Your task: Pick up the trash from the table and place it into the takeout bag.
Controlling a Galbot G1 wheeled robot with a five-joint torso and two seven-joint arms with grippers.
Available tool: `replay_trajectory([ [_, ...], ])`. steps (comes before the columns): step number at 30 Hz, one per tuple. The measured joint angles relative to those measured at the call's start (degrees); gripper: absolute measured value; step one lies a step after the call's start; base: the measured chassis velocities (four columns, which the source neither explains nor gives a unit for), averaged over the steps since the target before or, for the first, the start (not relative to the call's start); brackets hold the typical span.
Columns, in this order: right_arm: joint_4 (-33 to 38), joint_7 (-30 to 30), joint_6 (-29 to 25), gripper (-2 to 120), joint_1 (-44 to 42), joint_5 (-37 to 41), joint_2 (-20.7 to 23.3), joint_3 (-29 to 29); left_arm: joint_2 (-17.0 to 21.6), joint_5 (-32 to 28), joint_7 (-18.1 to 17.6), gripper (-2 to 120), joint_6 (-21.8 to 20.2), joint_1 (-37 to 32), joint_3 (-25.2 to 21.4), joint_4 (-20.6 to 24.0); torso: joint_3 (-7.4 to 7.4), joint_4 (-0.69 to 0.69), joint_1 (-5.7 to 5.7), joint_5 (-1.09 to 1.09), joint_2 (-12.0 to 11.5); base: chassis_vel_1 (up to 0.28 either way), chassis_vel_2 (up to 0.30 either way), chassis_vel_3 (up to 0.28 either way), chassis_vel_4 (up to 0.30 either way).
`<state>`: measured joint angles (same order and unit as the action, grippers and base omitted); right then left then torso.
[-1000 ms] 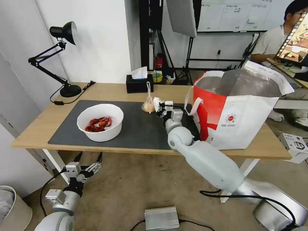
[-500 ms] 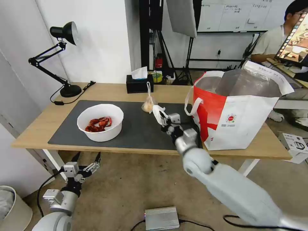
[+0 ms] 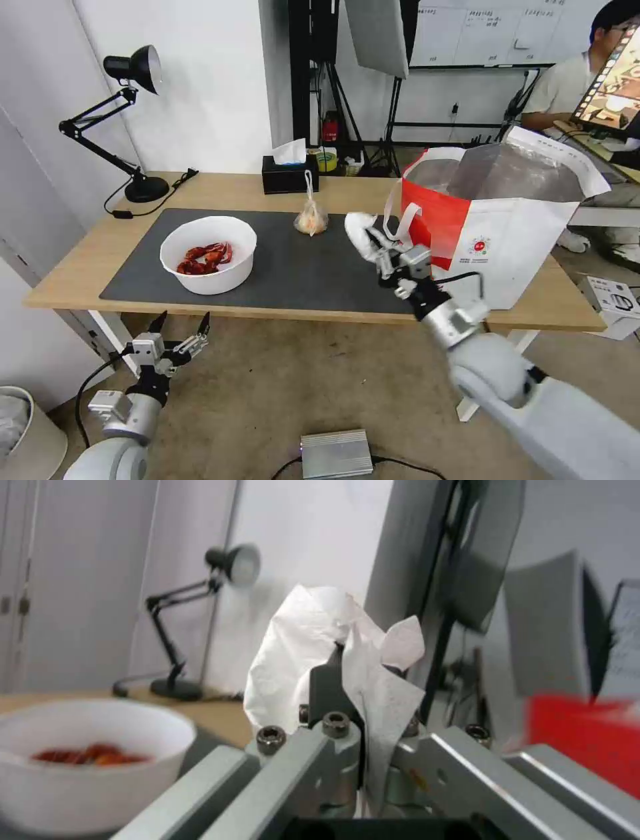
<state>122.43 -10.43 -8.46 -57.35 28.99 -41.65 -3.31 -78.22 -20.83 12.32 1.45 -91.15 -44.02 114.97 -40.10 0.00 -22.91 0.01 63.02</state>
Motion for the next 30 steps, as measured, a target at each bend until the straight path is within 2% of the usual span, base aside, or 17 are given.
replay_trajectory([
  [2,1.16,0.13,-0.12,0,-0.90,0.32,0.70,-2.31,0.00,0.03,0.02,100,0.01,-0.07,-0.01,0.19,0.00,0.00,0.00,0.00,0.00,0.000,0.000,0.000,0.000],
  [4,3.11,0.42,-0.20,0,-2.86,2.03,2.04,-7.01,0.02,0.30,0.09,100,0.06,-0.25,0.11,0.46,0.00,0.00,0.00,0.00,0.00,0.000,0.000,0.000,0.000],
  [6,3.44,0.44,-0.20,0,-3.27,2.63,2.33,-8.23,0.05,0.38,0.12,100,0.07,-0.27,0.17,0.51,0.00,0.00,0.00,0.00,0.00,0.000,0.000,0.000,0.000],
  [8,4.00,0.46,-0.20,0,-4.17,4.75,3.26,-12.82,0.18,0.60,0.19,100,0.10,-0.23,0.46,0.58,-0.01,0.00,0.00,0.00,0.00,0.000,0.000,0.000,0.000],
  [12,3.20,0.11,-0.08,0,-3.33,7.22,3.98,-16.42,0.36,0.73,0.32,100,0.15,-0.13,0.83,0.55,0.00,0.00,0.00,0.00,0.00,0.000,0.000,0.000,0.000],
  [21,-1.04,-2.49,0.96,0,-0.32,10.72,4.19,-19.28,0.95,0.60,0.41,100,0.20,0.48,0.98,-0.02,-0.01,0.00,-0.01,0.00,0.00,0.000,0.000,0.000,0.000],
  [30,-5.41,-6.86,5.60,0,2.72,14.88,2.76,-19.67,1.18,0.42,0.53,100,0.21,0.81,0.86,-0.76,-0.01,0.00,-0.01,0.00,0.00,0.000,0.000,0.000,0.000],
])
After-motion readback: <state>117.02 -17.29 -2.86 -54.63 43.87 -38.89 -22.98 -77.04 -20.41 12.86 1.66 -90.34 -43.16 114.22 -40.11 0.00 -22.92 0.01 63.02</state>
